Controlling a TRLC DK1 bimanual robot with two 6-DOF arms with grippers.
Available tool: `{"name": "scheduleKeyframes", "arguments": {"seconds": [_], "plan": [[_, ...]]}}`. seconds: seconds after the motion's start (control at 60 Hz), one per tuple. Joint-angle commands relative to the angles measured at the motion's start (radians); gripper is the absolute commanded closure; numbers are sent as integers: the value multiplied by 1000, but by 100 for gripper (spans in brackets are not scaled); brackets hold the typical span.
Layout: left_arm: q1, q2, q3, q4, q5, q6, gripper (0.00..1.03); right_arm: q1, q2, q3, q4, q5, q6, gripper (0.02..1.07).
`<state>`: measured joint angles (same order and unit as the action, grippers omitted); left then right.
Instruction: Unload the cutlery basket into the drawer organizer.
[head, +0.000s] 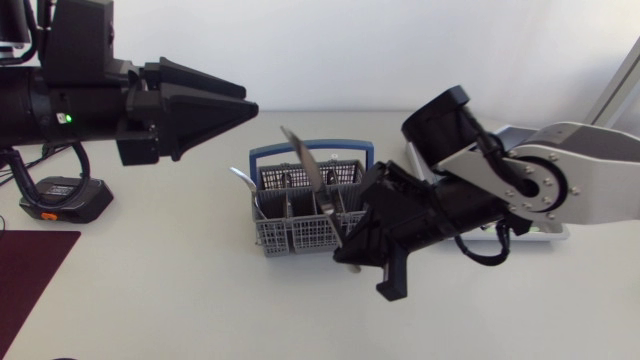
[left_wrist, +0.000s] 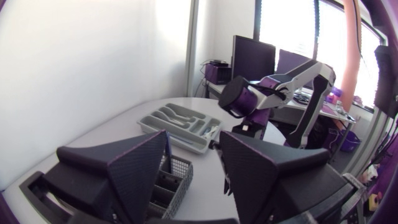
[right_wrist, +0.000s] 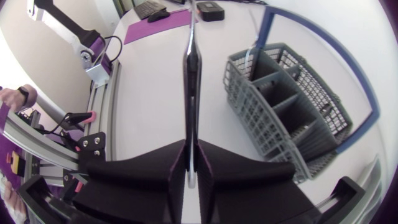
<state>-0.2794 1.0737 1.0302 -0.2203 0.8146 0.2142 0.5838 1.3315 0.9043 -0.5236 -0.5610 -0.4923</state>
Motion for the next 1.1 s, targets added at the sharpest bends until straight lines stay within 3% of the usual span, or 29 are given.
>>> {"name": "scheduleKeyframes", "arguments": {"seconds": [0.0, 0.217, 0.383, 0.55, 0.833, 1.083], "plan": [[43, -8, 34, 24, -31, -32, 35, -82, -66, -25, -23, 7, -35, 102], [128, 45, 7, 61, -103, 1, 35, -401, -77, 25, -90, 24, -115, 102], [146, 83, -41, 87, -184, 79, 35, -621, 35, 104, -84, 41, -147, 102], [169, 126, -68, 90, -204, 143, 35, -788, 207, 229, -69, 75, -146, 102], [203, 173, -140, 125, -262, 271, 35, -946, 472, 472, -50, 158, -112, 102], [221, 207, -165, 159, -273, 304, 35, -996, 684, 677, -44, 248, -71, 102]]}}
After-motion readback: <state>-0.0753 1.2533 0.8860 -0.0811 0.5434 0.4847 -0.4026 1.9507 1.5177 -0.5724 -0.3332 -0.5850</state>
